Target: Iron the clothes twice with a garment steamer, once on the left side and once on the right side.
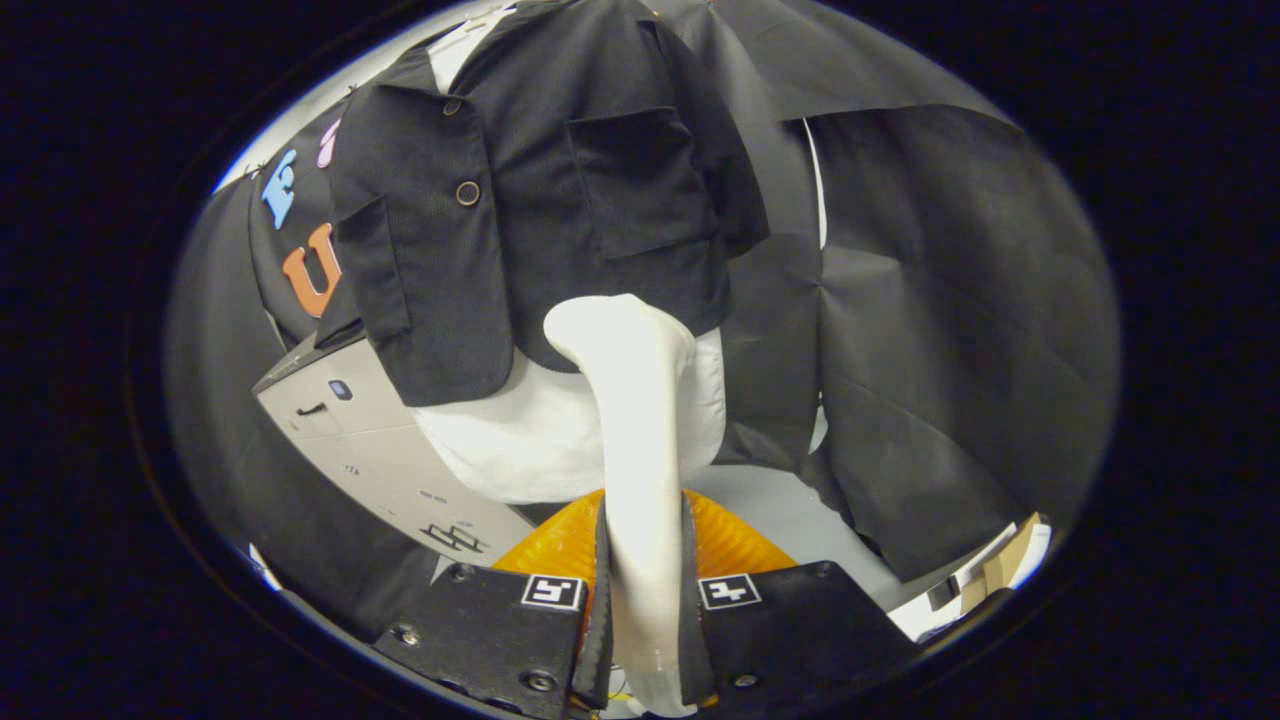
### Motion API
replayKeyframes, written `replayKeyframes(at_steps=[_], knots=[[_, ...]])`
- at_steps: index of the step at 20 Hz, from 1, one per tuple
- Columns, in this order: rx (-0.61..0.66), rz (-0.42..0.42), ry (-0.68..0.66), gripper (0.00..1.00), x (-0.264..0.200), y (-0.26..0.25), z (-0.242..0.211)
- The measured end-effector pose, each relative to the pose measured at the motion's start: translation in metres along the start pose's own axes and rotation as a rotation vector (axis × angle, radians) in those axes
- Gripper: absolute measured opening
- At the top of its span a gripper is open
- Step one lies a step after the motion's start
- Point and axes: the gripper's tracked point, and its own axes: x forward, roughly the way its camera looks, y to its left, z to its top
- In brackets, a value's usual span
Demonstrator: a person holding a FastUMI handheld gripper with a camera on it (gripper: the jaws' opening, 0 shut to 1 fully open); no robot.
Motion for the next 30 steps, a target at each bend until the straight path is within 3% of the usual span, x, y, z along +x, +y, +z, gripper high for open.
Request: replayKeyframes(at_steps=[7, 20, 30], knots=[[-0.002, 0.024, -0.065, 0.29, -0.042, 0.016, 0.019], [0.021, 0.088, -0.339, 0.29, -0.217, 0.060, 0.074], [-0.082, 0.220, -0.391, 0.29, -0.289, 0.068, 0.077]])
